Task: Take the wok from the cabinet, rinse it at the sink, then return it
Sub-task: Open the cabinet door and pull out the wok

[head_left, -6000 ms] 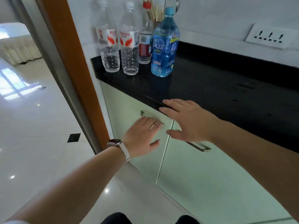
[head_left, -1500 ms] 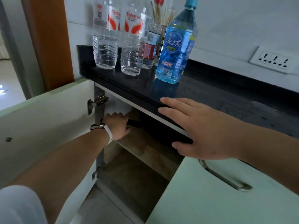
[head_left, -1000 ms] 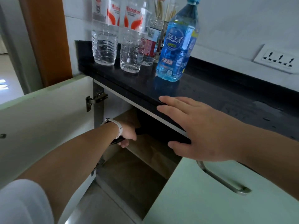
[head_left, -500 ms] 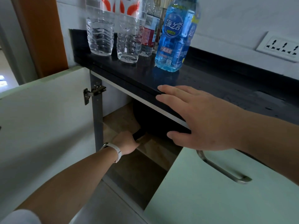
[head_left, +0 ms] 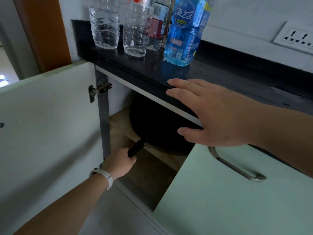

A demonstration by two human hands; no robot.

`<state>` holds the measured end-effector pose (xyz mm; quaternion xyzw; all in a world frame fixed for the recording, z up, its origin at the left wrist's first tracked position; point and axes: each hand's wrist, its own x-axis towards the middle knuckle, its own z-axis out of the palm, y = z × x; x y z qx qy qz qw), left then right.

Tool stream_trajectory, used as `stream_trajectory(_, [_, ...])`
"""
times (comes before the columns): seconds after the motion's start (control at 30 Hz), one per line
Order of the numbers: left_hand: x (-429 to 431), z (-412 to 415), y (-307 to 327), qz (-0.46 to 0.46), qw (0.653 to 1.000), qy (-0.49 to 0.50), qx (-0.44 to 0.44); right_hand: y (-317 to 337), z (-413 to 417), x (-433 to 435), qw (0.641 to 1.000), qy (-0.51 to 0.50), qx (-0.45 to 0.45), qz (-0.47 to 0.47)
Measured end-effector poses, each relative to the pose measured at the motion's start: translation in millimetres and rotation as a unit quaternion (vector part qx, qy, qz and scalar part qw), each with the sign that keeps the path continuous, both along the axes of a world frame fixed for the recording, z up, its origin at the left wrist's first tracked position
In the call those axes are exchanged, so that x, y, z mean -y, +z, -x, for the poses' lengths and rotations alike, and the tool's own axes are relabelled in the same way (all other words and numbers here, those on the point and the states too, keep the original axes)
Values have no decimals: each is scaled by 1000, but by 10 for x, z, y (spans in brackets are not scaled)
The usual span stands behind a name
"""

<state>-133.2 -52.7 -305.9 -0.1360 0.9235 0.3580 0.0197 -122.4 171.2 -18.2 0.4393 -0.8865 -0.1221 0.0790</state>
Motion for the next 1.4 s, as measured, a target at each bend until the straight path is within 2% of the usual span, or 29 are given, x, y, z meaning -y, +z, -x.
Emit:
stream_trajectory(0.27, [168,-485,-40,29,999,22,-9,-13,-1,-2,1000,-1,-12,-4])
stream_trajectory(0.67, [418,-1064,-11,-8,995,96,-5,-19,-4,2,1000,0,-17,-2])
stream_trajectory(0.97, [426,-1482,1,35,995,88,21,-25,-4,-3,1000,-2,-22,3])
stream_trajectory(1.4, [375,-2451,-52,9,986,151,73,1,-53,17,1000,-11,-19,-4])
